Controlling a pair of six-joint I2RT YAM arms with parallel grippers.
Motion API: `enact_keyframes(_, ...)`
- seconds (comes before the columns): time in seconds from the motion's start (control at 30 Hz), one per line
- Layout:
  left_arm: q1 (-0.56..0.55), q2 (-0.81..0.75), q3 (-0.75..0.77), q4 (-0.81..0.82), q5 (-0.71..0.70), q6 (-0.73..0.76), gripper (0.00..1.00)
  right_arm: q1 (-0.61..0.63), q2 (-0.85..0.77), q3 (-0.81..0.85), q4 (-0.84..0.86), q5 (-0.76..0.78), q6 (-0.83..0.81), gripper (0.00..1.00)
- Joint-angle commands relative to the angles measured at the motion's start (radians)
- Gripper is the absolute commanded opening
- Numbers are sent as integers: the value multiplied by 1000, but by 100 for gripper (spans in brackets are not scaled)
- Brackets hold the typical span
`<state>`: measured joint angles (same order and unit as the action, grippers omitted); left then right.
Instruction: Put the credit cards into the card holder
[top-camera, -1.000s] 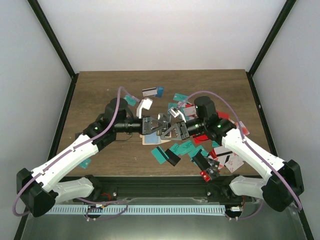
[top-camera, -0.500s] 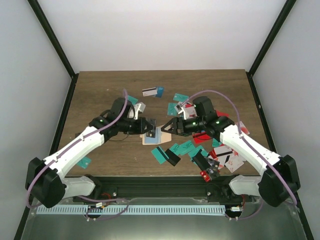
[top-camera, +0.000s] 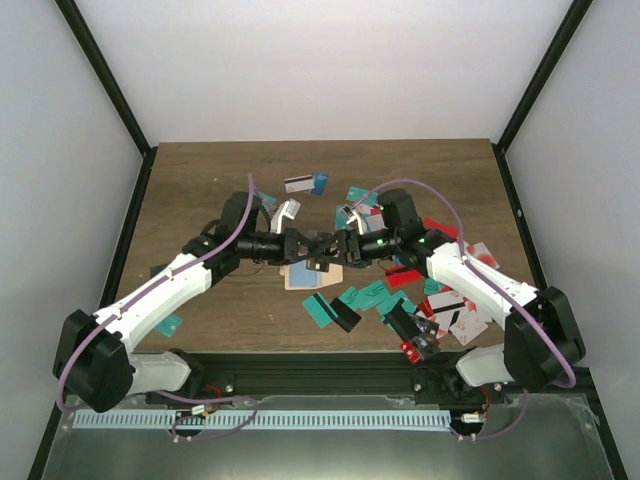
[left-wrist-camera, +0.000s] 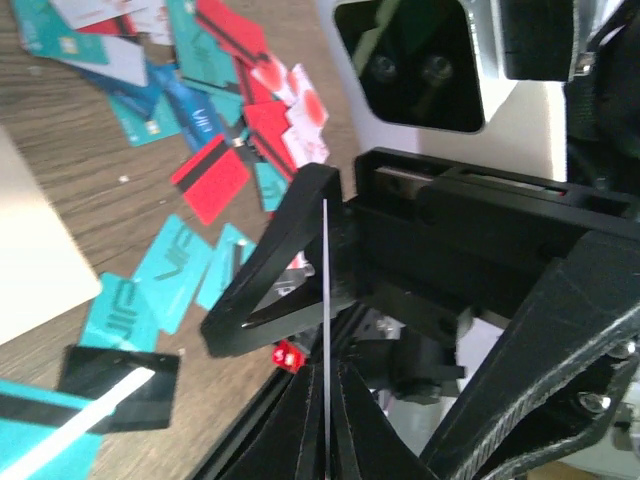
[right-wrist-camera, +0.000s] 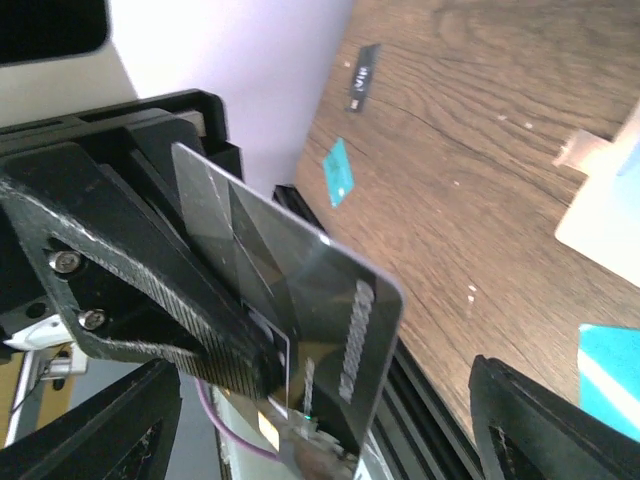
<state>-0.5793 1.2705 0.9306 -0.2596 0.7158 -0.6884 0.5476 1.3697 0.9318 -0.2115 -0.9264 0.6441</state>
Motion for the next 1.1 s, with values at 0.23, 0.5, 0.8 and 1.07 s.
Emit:
enact_keyframes(0.23, 16, -27, -10, 346, 139, -252, 4, -54, -79, -64, 345, -195, 184, 63)
enact_keyframes(0.5, 18, -2, 17, 407, 168, -287, 4, -57, -121, -75, 476, -226, 289, 44)
enact_keyframes(0.8, 18, -9, 27, 388, 179, -277, 4, -58, -121, -64, 558, -224, 339, 34)
enact_keyframes(1.07, 18, -31, 34, 355, 164, -264, 4, -99, -166, -103, 626, -204, 388, 32)
